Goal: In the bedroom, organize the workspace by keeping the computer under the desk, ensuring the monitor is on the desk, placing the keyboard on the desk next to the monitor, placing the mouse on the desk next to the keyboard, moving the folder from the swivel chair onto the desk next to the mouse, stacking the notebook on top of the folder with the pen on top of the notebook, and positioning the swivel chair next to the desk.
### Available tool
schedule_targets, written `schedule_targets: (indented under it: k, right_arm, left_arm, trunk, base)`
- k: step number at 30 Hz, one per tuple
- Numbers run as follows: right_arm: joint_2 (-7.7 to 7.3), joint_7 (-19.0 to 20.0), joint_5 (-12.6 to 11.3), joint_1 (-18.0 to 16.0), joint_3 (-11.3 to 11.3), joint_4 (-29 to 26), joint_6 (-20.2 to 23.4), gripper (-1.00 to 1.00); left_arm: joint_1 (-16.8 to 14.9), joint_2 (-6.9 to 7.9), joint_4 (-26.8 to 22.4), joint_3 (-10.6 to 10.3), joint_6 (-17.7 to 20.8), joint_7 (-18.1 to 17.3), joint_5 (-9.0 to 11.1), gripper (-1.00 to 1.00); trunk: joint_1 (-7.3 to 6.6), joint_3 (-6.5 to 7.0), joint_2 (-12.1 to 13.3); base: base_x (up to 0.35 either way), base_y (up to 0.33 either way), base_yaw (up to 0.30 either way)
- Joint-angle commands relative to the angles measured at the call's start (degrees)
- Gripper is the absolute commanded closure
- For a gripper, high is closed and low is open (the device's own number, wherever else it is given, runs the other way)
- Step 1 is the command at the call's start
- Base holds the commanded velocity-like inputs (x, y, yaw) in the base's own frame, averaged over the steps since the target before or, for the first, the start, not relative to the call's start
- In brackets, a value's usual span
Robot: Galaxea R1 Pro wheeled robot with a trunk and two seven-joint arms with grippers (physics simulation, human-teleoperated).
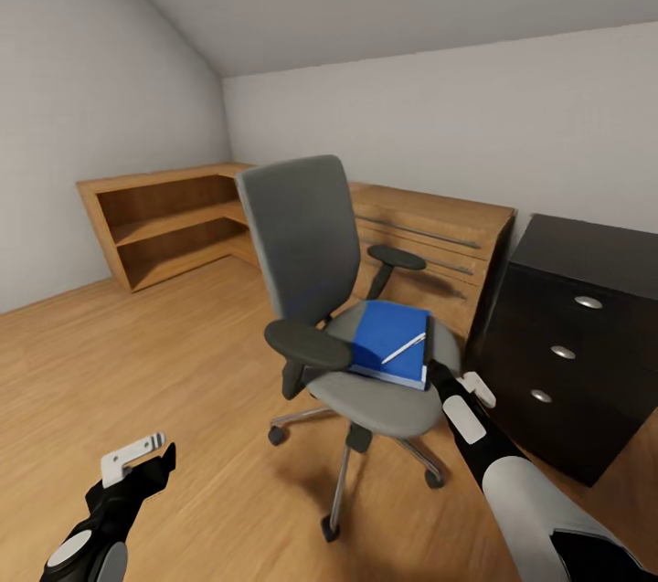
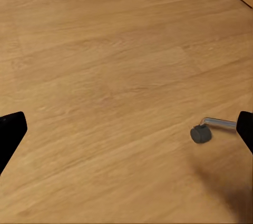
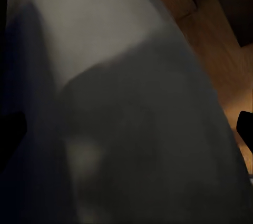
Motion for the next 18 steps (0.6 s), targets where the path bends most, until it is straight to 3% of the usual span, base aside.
schedule_targets:
  k: [1, 4, 10, 18]
  right_arm:
    - [0.06, 0.2, -0.7, -0.1, 0.2, -0.1, -0.2, -1.0]
    - [0.06, 0.2, -0.7, -0.1, 0.2, -0.1, -0.2, -1.0]
    - [0.06, 0.2, -0.7, -0.1, 0.2, -0.1, -0.2, -1.0]
    - [0.06, 0.1, -0.7, -0.1, 0.1, -0.1, -0.2, -1.0]
  left_arm:
    - [0.0, -0.02, -0.1, 0.0, 0.2, 0.3, 0.6, -1.0]
    - [0.0, -0.02, -0.1, 0.0, 0.2, 0.3, 0.6, -1.0]
    - [0.0, -0.02, -0.1, 0.0, 0.4, 0.3, 0.6, -1.0]
    - [-0.1, -0.02, -0.1, 0.0, 0.3, 0.3, 0.6, -1.0]
  trunk:
    - [0.01, -0.04, 0.0]
    - [0.01, -0.04, 0.0]
    - [0.01, -0.04, 0.0]
    - [0.01, -0.04, 0.0]
  base:
    - [0.126, 0.065, 0.0]
    - [0.007, 0.03, 0.0]
    - [-0.215, 0.004, 0.0]
    - [-0.026, 0.0, 0.0]
